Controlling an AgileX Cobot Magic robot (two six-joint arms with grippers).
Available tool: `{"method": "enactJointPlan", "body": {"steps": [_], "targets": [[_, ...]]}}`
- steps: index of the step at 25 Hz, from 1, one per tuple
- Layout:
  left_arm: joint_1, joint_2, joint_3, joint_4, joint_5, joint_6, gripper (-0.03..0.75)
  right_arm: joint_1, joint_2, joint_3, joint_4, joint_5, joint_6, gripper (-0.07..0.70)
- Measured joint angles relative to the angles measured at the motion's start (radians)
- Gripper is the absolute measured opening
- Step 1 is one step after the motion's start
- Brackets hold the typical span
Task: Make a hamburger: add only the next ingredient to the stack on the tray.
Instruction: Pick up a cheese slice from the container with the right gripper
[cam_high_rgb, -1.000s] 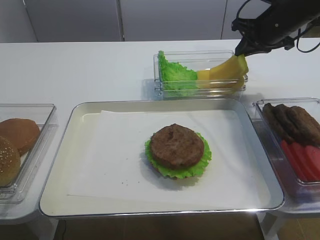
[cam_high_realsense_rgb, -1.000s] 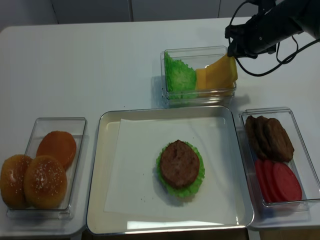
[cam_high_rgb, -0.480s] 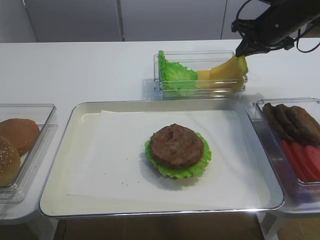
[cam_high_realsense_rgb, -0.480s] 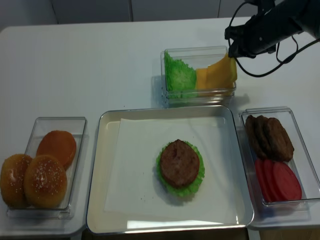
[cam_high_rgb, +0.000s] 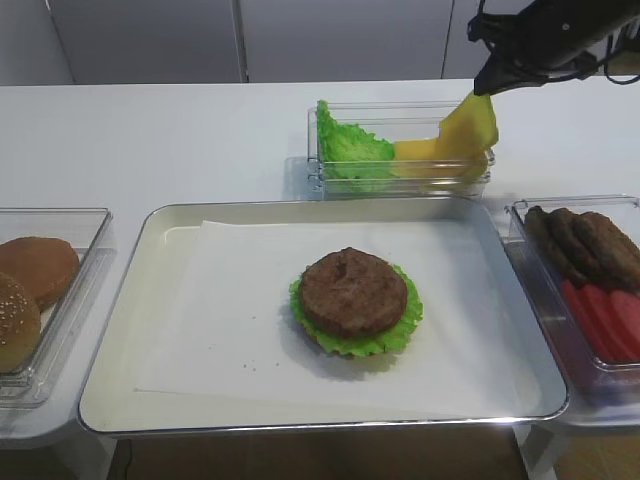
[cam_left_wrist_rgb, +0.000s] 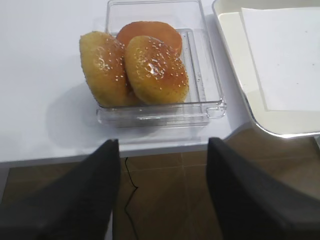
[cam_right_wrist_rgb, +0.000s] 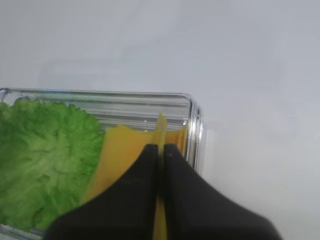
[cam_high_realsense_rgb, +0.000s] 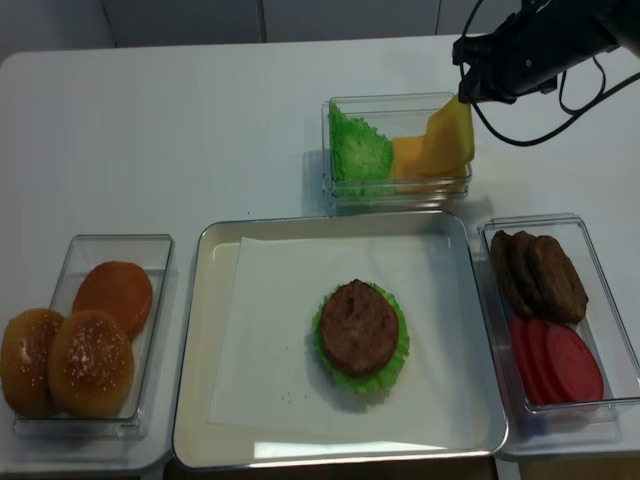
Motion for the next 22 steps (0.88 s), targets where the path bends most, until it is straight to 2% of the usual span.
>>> {"method": "enactJointPlan", "body": {"steps": [11,22], "targets": [[0.000,0.000,0.000,0.000,0.000,0.000,0.410,0.000,-0.061,0.000,0.000,0.054,-0.002,0.040],[0.000,0.000,0.000,0.000,0.000,0.000,0.410,0.000,-0.127,0.000,0.000,0.076,-0.002,0.039]]}}
